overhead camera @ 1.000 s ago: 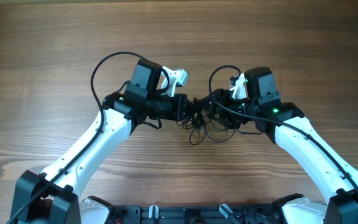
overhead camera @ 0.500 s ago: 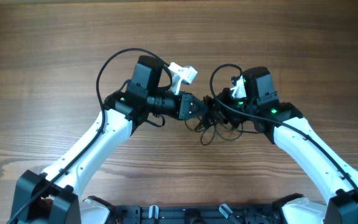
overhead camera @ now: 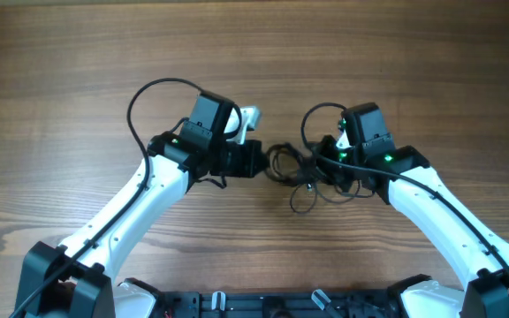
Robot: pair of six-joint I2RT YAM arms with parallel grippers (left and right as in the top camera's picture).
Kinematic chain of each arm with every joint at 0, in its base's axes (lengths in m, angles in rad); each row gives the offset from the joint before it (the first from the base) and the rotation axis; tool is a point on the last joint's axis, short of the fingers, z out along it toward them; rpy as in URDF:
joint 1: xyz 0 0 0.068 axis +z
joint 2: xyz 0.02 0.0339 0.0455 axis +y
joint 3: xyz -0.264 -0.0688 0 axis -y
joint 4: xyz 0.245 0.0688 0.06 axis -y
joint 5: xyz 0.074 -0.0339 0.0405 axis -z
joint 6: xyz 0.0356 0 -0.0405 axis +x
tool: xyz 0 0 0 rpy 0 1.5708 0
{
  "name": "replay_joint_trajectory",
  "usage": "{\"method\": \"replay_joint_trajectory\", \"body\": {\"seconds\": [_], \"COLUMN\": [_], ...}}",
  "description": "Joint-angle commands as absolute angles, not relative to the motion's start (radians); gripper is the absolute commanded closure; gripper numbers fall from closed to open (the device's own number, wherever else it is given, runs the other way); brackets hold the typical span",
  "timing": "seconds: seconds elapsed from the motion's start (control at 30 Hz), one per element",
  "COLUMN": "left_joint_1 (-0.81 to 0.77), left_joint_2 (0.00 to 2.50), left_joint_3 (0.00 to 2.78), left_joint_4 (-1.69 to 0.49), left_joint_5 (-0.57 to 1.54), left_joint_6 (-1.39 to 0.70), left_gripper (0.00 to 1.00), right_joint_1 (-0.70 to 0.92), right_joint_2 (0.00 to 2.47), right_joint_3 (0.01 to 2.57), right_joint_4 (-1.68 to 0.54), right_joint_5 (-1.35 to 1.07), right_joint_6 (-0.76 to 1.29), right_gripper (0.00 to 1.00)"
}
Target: Untangle cables
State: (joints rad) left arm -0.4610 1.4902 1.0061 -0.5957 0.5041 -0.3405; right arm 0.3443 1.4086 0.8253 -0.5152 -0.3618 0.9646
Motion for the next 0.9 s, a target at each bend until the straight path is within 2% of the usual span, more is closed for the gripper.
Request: {"method": "replay_joint_trajectory", "body": {"seconds": [0.0,0.33,0.53,0.67,0.87], "left_joint_1": [-0.406,-0.278,-0.27,-0.233,-0.112], "left_joint_2": [1.475,1.475,1.475,1.475,1.473], "left_joint_3": [1.013,1.013,1.013,1.013,1.013], "left_joint_4": [-0.639,-0.662,-0.683,-0.694,-0.69], "left_joint_5": [0.317,0.315,0.297,0.173,0.206], "left_joint_6": [-0.321,-0.322,-0.323,-0.402,-0.404], "left_gripper": [0.96,0.96,0.96,0.96,0.96], "right_joint_1": [0.326,0.273,0.273,0.273,0.273], "right_joint_2": [1.419,1.419,1.419,1.419,1.419], "right_joint_3": [0.823,0.823,0.823,0.823,0.823], "right_joint_4": [-0.536,-0.531,-0.461,-0.543,-0.645], "right_joint_5": [-0.135,-0.14,-0.309,-0.157,0.077], "right_joint_6": [0.866,0.847,0.683,0.783,0.785], "right_gripper": [0.96,0.96,0.96,0.96,0.96]}}
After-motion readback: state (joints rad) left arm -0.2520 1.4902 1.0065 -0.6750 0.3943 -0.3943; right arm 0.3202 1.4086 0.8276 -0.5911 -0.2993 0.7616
